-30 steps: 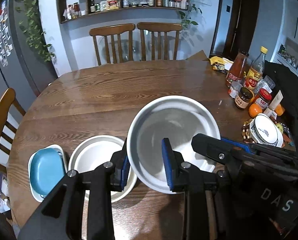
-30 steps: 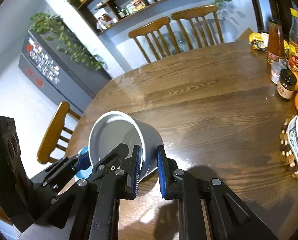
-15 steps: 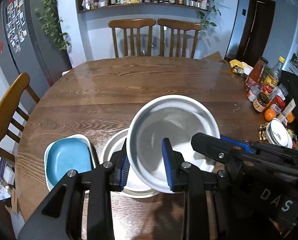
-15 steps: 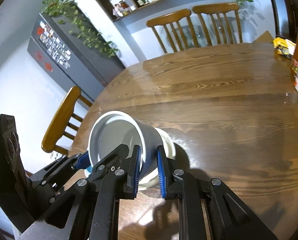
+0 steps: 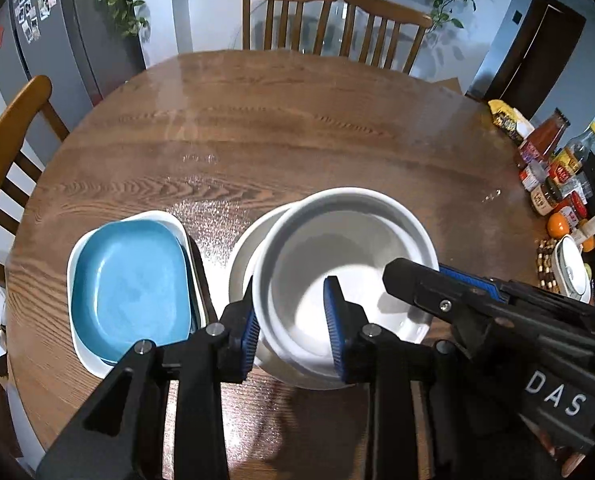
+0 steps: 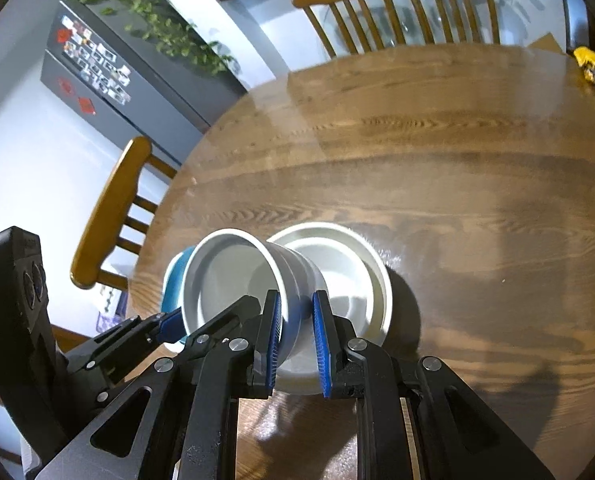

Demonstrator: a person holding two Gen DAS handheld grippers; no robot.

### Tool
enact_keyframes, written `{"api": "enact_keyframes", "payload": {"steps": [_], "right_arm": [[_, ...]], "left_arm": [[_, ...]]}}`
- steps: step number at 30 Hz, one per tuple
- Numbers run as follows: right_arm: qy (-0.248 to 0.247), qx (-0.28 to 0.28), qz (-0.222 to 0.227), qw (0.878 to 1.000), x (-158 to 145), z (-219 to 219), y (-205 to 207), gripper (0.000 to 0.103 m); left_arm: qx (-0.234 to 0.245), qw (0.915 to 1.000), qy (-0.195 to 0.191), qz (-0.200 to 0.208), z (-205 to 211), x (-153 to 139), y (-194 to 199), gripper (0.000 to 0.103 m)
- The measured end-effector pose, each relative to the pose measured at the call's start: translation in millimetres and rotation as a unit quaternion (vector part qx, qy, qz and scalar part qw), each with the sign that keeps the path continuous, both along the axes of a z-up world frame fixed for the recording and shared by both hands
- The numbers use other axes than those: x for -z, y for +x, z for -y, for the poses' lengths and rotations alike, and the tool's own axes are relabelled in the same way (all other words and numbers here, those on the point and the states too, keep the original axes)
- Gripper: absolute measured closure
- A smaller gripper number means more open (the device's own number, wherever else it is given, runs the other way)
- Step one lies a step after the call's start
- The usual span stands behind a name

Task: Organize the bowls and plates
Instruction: 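Lower the white ramekin into the nested white bowls with the left gripper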

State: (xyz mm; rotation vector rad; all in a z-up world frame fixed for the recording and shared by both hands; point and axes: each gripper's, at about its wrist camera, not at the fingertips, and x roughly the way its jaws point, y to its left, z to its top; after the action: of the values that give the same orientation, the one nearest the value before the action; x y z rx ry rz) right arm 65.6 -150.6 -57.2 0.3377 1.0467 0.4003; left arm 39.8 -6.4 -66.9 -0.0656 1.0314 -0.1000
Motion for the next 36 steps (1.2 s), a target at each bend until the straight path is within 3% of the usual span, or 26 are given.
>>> {"api": "enact_keyframes", "payload": {"steps": [36], "right_arm": [[-0.02,0.005,-0.061,0.998,40.3,-8.8,20.9,0.085]], "left_arm": [[0.026,0.9979,0.037,-0.047,10.6,36.4,22.5,0.076]]}}
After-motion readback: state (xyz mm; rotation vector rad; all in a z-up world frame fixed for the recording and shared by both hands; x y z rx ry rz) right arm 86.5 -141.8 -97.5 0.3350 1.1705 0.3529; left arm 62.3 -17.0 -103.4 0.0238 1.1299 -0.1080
